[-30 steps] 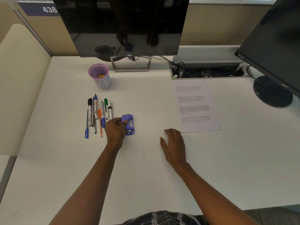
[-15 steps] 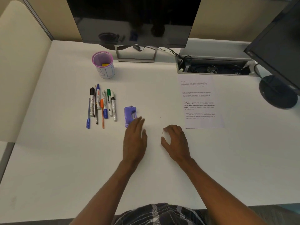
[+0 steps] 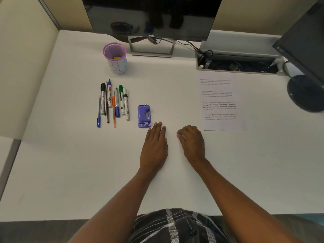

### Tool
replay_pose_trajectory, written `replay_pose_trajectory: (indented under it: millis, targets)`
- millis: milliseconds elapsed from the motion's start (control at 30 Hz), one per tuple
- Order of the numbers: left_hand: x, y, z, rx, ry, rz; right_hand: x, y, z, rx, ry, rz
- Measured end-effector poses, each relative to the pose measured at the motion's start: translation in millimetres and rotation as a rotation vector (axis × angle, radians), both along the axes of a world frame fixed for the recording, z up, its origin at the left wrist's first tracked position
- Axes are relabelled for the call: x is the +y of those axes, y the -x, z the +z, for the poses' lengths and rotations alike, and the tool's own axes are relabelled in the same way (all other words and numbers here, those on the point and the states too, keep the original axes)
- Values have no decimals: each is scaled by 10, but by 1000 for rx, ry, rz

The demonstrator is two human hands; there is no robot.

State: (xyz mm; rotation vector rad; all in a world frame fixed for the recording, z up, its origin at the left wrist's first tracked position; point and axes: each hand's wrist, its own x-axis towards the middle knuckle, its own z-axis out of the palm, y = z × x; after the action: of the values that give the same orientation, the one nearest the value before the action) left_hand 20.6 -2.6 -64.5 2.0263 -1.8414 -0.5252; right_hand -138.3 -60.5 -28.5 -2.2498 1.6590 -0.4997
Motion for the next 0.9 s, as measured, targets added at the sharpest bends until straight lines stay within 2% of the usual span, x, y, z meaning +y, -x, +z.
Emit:
replay_pose_trajectory:
  millis: [267,567,900]
  targets:
    - [-1,6,21,-39,-14,-4,-94,-52,34,142,-74,39]
    - [-14,35,41,-70,-6,-2,-328,-10,156,-28,-108,22]
    - [-43,30,7,-31,-38,-12,-1490,-657,745,-194,-51,109]
